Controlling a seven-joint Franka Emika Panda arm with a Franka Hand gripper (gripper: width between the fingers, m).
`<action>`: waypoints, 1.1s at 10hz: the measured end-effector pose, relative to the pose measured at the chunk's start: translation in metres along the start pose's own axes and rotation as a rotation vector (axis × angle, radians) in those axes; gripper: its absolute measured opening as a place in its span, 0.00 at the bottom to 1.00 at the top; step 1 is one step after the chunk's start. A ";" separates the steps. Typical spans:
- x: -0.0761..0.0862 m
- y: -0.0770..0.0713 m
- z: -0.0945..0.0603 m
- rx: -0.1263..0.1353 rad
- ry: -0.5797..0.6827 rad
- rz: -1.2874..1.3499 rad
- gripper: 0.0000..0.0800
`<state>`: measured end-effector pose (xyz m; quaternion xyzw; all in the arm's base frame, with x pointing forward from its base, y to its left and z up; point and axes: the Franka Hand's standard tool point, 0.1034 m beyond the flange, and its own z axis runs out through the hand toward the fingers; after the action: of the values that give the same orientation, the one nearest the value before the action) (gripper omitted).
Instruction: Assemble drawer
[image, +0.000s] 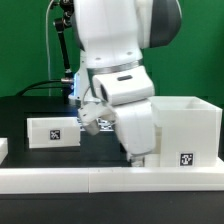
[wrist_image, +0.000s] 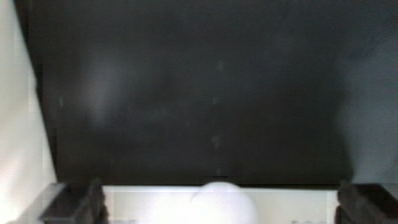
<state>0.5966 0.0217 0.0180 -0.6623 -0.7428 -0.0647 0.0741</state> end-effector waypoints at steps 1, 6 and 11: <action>0.008 0.001 0.001 0.001 0.002 -0.014 0.81; 0.007 0.000 0.002 0.006 0.000 -0.003 0.81; -0.057 -0.014 -0.029 -0.047 -0.033 0.069 0.81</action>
Offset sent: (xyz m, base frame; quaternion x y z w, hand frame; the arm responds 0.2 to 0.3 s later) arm 0.0000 0.0000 0.0000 0.0000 0.0000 0.0000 1.0000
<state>0.5893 -0.0408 0.0351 -0.6900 -0.7189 -0.0686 0.0487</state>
